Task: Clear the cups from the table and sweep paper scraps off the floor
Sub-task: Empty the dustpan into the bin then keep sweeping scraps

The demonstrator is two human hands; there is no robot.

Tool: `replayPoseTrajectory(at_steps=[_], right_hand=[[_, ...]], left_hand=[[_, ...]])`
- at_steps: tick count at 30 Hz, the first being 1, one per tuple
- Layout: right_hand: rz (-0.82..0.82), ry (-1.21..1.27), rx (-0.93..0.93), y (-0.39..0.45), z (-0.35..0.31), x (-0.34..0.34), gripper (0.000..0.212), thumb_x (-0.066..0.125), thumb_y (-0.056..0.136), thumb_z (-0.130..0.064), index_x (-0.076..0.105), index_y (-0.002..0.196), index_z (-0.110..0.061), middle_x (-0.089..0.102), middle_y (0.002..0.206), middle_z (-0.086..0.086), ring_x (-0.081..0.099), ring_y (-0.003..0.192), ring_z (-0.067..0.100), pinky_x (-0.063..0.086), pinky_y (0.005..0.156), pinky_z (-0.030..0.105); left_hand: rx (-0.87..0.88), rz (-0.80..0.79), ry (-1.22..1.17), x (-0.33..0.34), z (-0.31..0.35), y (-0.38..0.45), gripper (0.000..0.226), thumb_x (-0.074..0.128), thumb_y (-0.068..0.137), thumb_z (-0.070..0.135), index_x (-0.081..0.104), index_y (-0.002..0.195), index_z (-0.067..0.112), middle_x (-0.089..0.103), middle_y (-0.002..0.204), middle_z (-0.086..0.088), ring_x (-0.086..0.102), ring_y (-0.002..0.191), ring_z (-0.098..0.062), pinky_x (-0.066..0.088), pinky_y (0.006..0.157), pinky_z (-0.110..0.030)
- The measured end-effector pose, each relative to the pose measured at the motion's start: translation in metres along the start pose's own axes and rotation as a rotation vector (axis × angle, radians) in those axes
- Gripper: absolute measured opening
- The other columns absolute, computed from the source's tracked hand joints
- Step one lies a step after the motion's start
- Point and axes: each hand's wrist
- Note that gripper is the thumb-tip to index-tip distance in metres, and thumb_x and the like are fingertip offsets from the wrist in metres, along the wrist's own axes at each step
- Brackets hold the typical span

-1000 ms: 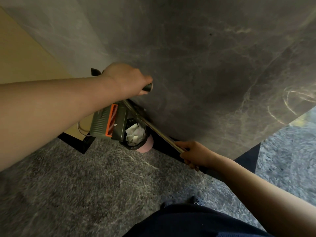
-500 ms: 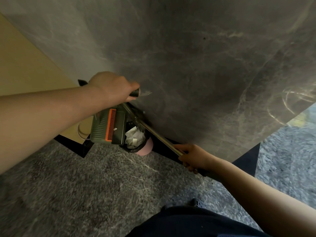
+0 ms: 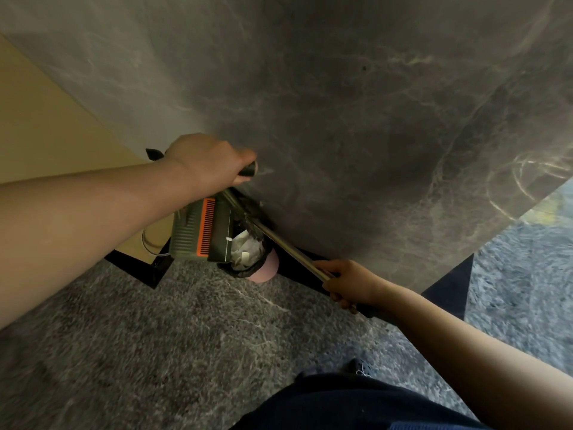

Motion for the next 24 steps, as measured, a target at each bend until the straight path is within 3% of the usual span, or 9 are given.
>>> replayPoseTrajectory(at_steps=[11, 14, 17, 24], right_hand=[[-0.012, 0.042, 0.044, -0.001, -0.001, 0.003, 0.057, 0.043, 0.09, -0.004, 0.047, 0.137, -0.035, 0.047, 0.061, 0.003, 0.043, 0.039, 0.009, 0.037, 0.04, 0.021], [-0.015, 0.055, 0.057, -0.005, -0.002, 0.005, 0.042, 0.044, 0.092, -0.006, 0.047, 0.133, -0.014, 0.045, 0.06, 0.004, 0.042, 0.04, 0.01, 0.036, 0.04, 0.022], [-0.013, 0.049, 0.057, -0.007, -0.005, 0.012, 0.041, 0.041, 0.092, -0.002, 0.049, 0.131, -0.013, 0.045, 0.061, 0.006, 0.041, 0.037, 0.009, 0.035, 0.038, 0.02], [0.026, 0.026, 0.058, -0.018, -0.019, 0.044, 0.039, 0.043, 0.091, 0.0, 0.05, 0.128, -0.006, 0.046, 0.062, 0.01, 0.042, 0.036, 0.009, 0.035, 0.036, 0.019]], left_hand=[[-0.039, 0.034, -0.026, -0.003, -0.011, -0.01, 0.045, 0.04, 0.096, 0.055, 0.05, 0.123, 0.02, 0.034, 0.058, 0.002, 0.04, 0.051, -0.02, 0.025, 0.045, -0.025], [-0.114, 0.059, -0.079, 0.007, -0.021, -0.03, 0.044, 0.041, 0.095, 0.053, 0.054, 0.119, 0.019, 0.034, 0.056, 0.003, 0.035, 0.045, -0.016, 0.02, 0.042, -0.024], [-0.194, 0.101, -0.148, 0.018, -0.031, -0.058, 0.042, 0.046, 0.093, 0.05, 0.054, 0.114, 0.014, 0.036, 0.054, 0.0, 0.041, 0.045, -0.023, 0.025, 0.042, -0.024], [-0.436, 0.18, -0.302, 0.041, -0.045, -0.131, 0.04, 0.045, 0.095, 0.05, 0.053, 0.114, 0.015, 0.041, 0.056, -0.004, 0.041, 0.045, -0.022, 0.027, 0.043, -0.025]])
Point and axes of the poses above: each hand's wrist, its own y-axis towards the middle knuckle, its own x-axis out of the palm, z = x × y
